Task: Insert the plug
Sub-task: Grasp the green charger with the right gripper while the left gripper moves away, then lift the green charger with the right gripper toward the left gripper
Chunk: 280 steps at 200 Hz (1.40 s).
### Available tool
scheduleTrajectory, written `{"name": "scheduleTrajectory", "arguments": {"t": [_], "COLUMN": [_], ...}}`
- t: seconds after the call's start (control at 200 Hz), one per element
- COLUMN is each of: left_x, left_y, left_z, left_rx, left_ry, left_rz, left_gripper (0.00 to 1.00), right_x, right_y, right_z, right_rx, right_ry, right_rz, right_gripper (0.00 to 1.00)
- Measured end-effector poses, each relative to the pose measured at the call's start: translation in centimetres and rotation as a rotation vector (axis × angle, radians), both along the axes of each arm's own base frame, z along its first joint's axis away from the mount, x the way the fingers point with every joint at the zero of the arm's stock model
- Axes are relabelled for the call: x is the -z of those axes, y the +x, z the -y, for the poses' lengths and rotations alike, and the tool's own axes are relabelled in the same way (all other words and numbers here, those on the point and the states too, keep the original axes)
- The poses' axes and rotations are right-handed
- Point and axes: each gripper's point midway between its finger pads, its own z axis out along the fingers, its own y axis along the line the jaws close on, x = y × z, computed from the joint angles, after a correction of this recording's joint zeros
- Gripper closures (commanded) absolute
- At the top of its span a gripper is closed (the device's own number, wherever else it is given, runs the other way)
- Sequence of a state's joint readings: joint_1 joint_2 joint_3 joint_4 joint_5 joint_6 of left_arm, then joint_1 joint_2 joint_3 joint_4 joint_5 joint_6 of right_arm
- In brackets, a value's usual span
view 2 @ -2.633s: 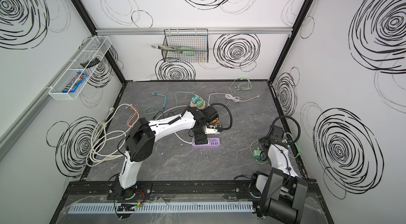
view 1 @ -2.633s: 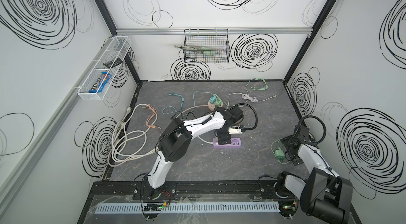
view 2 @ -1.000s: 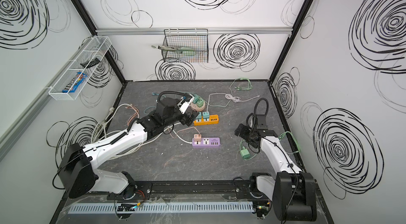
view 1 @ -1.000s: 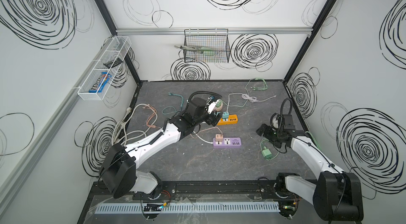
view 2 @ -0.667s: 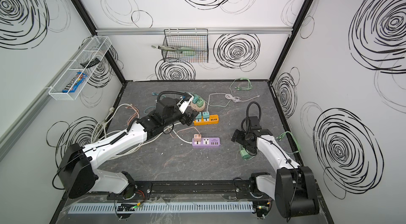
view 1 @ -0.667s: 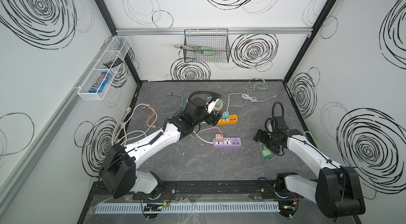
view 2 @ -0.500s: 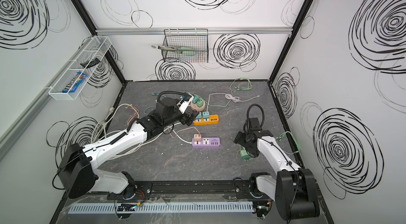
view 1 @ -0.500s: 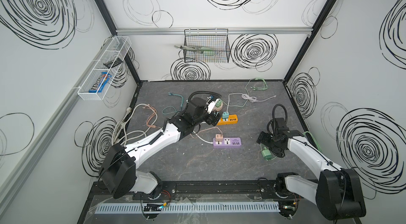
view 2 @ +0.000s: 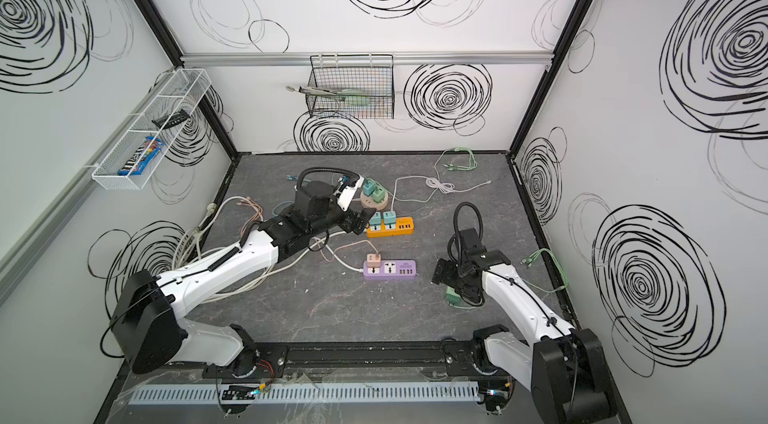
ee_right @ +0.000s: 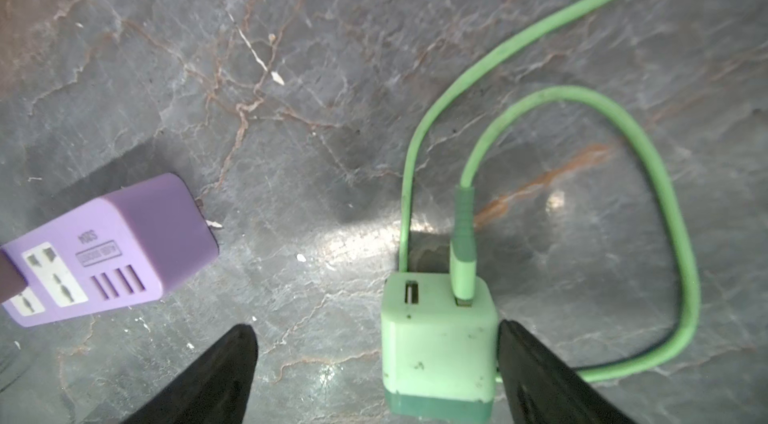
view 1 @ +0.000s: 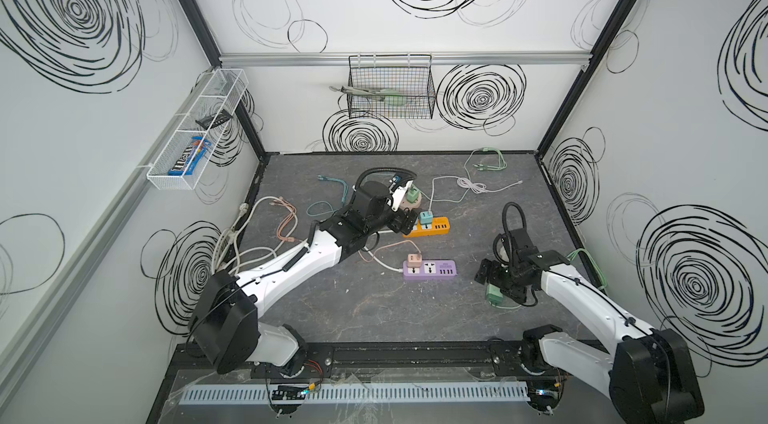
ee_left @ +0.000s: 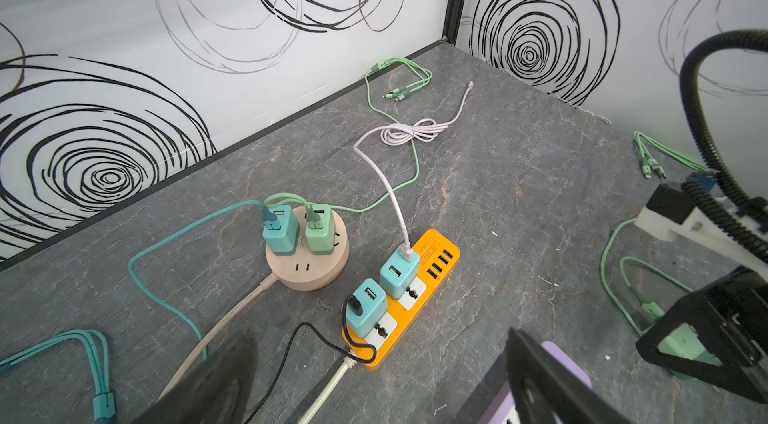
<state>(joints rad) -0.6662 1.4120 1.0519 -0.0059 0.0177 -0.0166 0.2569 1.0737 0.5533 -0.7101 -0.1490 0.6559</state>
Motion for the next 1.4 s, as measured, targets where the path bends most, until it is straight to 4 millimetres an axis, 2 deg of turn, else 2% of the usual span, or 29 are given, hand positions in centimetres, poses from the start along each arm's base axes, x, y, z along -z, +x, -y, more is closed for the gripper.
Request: {"name": "scheduleTrajectory", "arguments": {"t": [0.17, 0.355, 0.47, 0.56, 0.645, 0.79, 0.881, 0.981, 1.206, 1.291, 1.401], "left_x": [0.5, 0.6, 0.7, 0.7, 0.8, 1.0, 1.1, 0.6, -2.6, -3.0, -2.5], "left_y": [-0.1, -0.1, 0.0, 0.2, 0.3, -0.1, -0.6, -1.2, -2.4, -3.2, -4.2], "left_z": [-0.1, -0.2, -0.4, -0.6, -0.7, -0.6, 0.0, 0.9, 3.9, 4.9, 5.8], "left_rx": [-0.006, -0.013, -0.022, -0.037, -0.049, -0.032, 0.006, 0.058, 0.186, 0.230, 0.272], "left_ry": [-0.002, 0.003, 0.008, 0.011, 0.012, 0.010, -0.001, -0.025, -0.103, -0.116, -0.116], "left_rz": [-0.012, -0.014, -0.013, -0.014, -0.015, -0.033, -0.052, -0.079, -0.107, -0.131, -0.185], "left_gripper": [0.04, 0.04, 0.04, 0.04, 0.04, 0.04, 0.03, 0.01, 0.03, 0.04, 0.05], "right_x": [0.3, 0.6, 1.5, 2.5, 2.5, 2.3, 1.1, -1.5, -8.1, -10.2, -12.1], "right_y": [-0.8, -1.4, -2.0, -2.6, -2.6, -2.6, -1.8, 0.2, 5.1, 6.8, 8.2], "right_z": [-0.5, -1.1, -1.3, -1.3, -1.3, -0.9, -0.8, -1.4, -4.1, -5.1, -6.3], "right_rx": [-0.018, -0.034, -0.044, -0.047, -0.050, -0.042, -0.036, -0.037, -0.153, -0.222, -0.316], "right_ry": [-0.016, -0.033, -0.049, -0.075, -0.093, -0.136, -0.146, -0.132, -0.038, -0.025, -0.028], "right_rz": [-0.020, -0.036, -0.085, -0.131, -0.130, -0.108, -0.052, 0.067, 0.451, 0.596, 0.740], "right_gripper": [0.22, 0.23, 0.29, 0.35, 0.42, 0.63, 0.65, 0.64, 0.65, 0.65, 0.64]}}
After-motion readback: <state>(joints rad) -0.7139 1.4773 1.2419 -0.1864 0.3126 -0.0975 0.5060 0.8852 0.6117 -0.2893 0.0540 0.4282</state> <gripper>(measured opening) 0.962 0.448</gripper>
